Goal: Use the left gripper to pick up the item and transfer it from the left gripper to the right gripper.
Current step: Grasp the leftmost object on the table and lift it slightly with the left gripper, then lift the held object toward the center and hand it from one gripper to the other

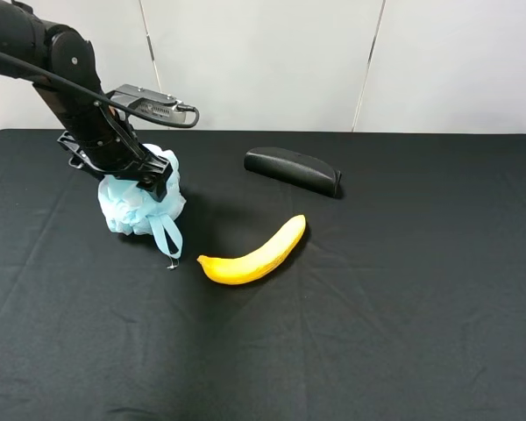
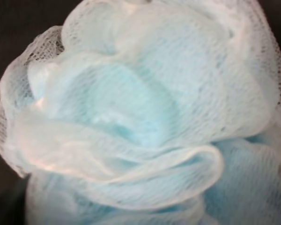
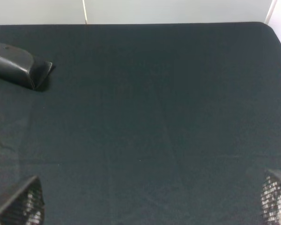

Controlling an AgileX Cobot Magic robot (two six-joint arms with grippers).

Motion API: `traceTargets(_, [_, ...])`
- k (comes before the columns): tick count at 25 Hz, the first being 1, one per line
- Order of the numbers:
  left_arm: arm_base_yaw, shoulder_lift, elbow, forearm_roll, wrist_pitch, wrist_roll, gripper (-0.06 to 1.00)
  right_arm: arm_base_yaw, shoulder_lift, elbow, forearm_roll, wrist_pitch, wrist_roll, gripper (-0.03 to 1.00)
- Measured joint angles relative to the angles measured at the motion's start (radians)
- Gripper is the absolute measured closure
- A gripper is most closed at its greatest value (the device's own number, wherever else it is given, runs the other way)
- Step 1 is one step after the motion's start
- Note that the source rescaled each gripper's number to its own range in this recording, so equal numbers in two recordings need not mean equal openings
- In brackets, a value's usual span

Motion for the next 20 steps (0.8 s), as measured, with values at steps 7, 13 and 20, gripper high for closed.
traceTargets(7, [0.0, 0.0, 0.0, 0.0, -0.003, 0.0, 0.87, 0.0, 0.0, 0.0, 0.0, 0.0, 0.001, -0.03])
traceTargets(13, [0.0, 0.0, 0.0, -0.001, -0.007, 0.0, 0.89, 0.0, 0.0, 0.0, 0.0, 0.0, 0.001, -0.03])
traceTargets(20, [0.0, -0.052, -0.004, -0.001, -0.002, 0.0, 0.9, 0.0, 0.0, 0.0, 0.0, 0.001, 0.001, -0.03])
